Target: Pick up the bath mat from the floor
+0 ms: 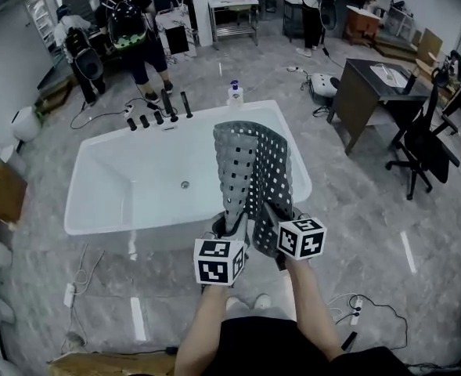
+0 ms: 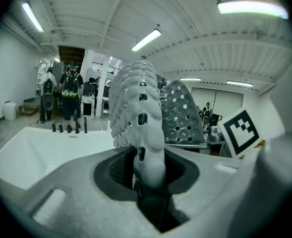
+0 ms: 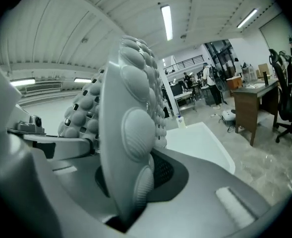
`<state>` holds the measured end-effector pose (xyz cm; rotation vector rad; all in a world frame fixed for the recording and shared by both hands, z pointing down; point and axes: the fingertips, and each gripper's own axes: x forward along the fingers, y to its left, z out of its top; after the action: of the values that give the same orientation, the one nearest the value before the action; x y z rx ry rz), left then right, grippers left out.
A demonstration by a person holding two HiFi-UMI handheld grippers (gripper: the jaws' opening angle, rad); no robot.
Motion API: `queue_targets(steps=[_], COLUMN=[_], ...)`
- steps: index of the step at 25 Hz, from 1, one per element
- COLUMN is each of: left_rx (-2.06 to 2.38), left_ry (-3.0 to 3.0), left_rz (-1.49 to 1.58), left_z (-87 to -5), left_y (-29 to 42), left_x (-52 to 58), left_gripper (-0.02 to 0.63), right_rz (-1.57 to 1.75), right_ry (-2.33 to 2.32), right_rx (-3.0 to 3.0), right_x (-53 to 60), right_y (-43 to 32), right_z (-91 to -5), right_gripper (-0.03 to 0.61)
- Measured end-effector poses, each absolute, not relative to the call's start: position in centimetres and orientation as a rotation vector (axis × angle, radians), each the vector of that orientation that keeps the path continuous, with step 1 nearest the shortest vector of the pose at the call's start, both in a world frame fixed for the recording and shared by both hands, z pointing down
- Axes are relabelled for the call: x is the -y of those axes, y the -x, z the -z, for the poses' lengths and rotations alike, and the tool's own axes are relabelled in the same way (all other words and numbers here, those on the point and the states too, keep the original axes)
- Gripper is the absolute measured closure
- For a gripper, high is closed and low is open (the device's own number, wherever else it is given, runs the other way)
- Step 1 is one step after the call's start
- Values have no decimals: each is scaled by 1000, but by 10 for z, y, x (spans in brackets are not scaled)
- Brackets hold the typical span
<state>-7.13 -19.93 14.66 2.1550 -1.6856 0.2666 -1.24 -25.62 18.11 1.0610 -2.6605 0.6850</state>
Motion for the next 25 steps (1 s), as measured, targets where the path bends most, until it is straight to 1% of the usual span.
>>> queue_targets(steps=[5, 11, 15, 20, 25], left_rx=[1802, 1881, 1894, 1893, 1888], left_ry=[-2268, -2393, -2439, -2452, -2460], left_rz=[-237, -159, -134, -136, -127], left_z=[-76, -15, 4, 11, 16], left_y=[71, 71, 71, 70, 73], left_x=[208, 195, 189, 187, 184], left_gripper=[511, 511, 511, 511, 511], right_rz=[-568, -402, -299, -320, -264], right_ry=[-1078, -1089, -1119, -1121, -1128], right_rx=[2797, 2937, 2959, 2990, 2985], right_x=[271, 254, 251, 248, 243], right_y=[10, 2, -1, -4, -2], right_z=[-106, -30, -7, 2, 7], right_gripper=[555, 555, 555, 555, 555])
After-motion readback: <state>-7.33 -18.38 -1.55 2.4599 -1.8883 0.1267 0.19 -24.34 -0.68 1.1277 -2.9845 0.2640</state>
